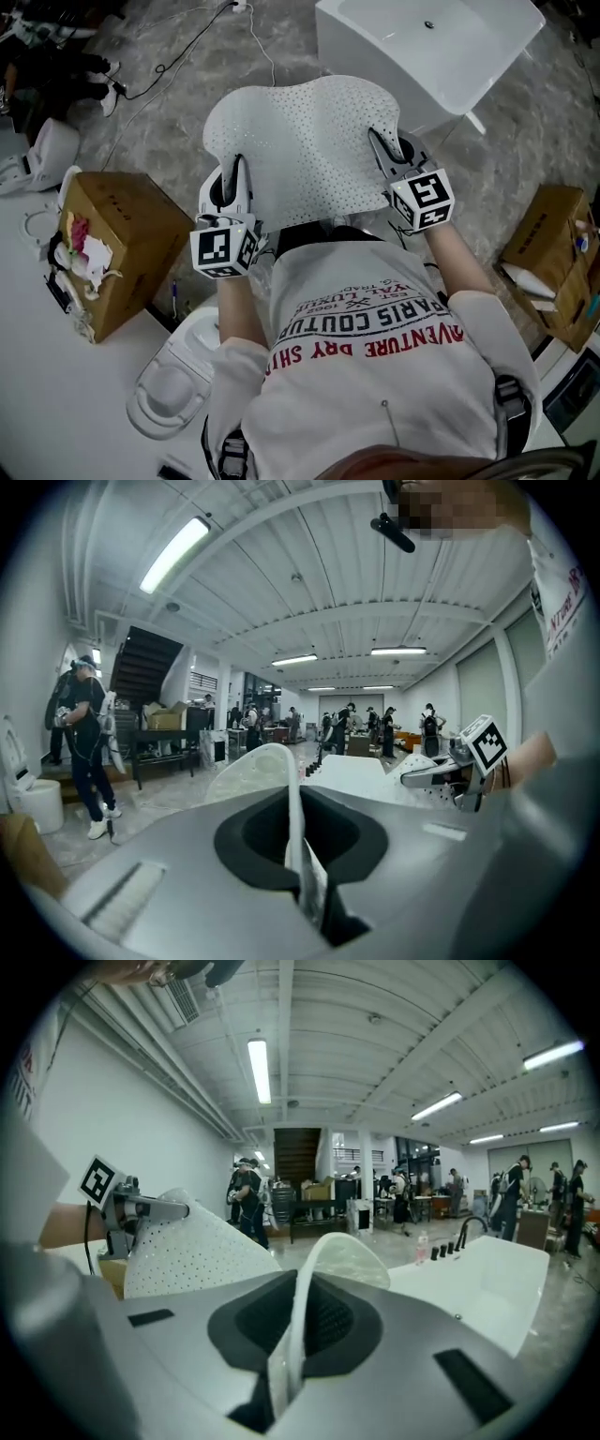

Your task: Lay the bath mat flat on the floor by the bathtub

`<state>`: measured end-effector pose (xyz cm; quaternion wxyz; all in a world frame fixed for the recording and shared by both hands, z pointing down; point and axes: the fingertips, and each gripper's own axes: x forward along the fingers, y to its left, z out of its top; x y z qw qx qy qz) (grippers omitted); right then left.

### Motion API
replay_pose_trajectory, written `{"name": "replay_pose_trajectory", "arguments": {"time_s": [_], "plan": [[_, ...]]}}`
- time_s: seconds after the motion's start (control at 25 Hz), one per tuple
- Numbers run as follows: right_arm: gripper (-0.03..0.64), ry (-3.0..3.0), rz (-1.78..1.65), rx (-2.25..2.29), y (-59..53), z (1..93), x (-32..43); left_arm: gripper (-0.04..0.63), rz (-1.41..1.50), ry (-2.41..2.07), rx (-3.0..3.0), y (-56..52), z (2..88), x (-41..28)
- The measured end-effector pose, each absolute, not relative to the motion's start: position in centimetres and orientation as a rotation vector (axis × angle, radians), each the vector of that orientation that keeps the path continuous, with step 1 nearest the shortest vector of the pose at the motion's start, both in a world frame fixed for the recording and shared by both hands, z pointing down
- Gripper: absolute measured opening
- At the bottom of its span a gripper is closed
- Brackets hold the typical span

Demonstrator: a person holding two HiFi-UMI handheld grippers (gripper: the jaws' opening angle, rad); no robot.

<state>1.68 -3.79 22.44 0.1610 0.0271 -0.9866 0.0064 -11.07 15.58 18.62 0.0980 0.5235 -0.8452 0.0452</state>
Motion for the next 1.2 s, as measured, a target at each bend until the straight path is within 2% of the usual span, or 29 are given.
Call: {"name": "replay_pose_trajectory", "arguments": {"time_s": [0.64,0.88,1.2], "plan": [[0.017,-2.546,0.258,0.895,-14.2,28.0,-2.9,0.018,0.255,-1.884,2.145,-4.8,24.5,-26.7],[0.017,-2.431,0.282,1.048,-15.1,31.4,-4.1,0.018,0.327,-1.718,2.258,-9.4,28.7,-29.2],[0.017,-2.329,0.348,1.094,-16.3,37.4,-4.5,0.018,0.415,-1.621,2.282,-12.7,35.4,-29.4]]}}
